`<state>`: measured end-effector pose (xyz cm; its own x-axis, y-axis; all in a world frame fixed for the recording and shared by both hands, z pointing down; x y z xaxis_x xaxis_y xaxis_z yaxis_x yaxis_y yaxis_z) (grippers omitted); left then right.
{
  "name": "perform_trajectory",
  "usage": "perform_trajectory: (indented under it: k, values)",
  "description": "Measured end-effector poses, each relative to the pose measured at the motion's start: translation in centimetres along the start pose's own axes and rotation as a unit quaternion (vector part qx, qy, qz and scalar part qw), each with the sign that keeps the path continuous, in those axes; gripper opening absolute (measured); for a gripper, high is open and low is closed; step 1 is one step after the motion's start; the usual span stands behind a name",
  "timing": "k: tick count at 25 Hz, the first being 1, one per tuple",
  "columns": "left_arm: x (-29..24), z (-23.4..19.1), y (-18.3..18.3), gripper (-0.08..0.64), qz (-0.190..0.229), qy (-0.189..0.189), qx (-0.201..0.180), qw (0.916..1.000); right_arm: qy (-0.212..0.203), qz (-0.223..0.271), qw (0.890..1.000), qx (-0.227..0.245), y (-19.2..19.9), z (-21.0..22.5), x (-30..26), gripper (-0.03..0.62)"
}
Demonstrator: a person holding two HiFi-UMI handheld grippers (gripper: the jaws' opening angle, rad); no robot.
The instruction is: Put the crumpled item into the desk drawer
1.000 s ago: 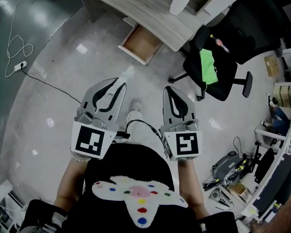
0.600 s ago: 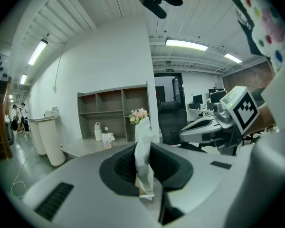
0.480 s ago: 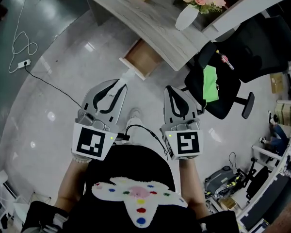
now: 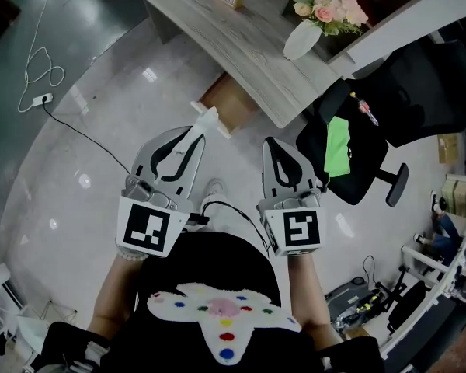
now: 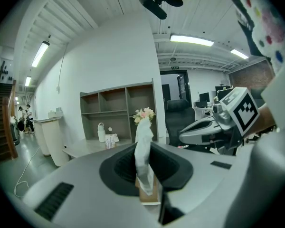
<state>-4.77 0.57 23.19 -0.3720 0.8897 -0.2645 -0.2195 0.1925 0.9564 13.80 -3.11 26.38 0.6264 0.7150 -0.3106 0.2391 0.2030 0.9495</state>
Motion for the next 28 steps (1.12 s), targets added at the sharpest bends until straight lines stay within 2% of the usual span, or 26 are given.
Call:
perform_trajectory:
  k: [4, 13, 19, 28]
  values:
    - [-0.2, 0.1, -0.2, 0.061, 0.000, -0.002, -0.002, 1.0000, -0.008, 0.015, 1.000, -0.005, -0.5, 0.0, -0.1, 0.005]
    - [-0.1, 0.7, -0.4, 0.061, 0.000, 0.011, -0.009, 0.9999, 0.009, 0.015, 1.000, -0.006, -0.5, 0.2, 0.8, 0.005]
    - [-0.1, -0.7, -0.5, 0.061, 0.006, 0.006, 0.003, 1.0000, 0.026, 0.016, 1.000, -0.002, -0.9, 0.0, 0.7, 0.005]
    - [-0.2, -2.3, -0.3, 0.061, 0.001, 0.022, 0.000, 0.9998, 0.048, 0.011, 0.999, -0.010, -1.3, -0.5, 0.0, 0.005]
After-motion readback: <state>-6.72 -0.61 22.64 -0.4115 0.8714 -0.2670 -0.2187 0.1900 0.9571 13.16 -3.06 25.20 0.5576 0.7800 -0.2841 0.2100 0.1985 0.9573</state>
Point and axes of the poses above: the fingertips, and each gripper's own axes: x backward along the fingers, z to its right, y out of its underside, the point moved 7 cm from there along x, backward along the fingers, and after that the axes turned 1 degree about -z, right-handed, at the moved point
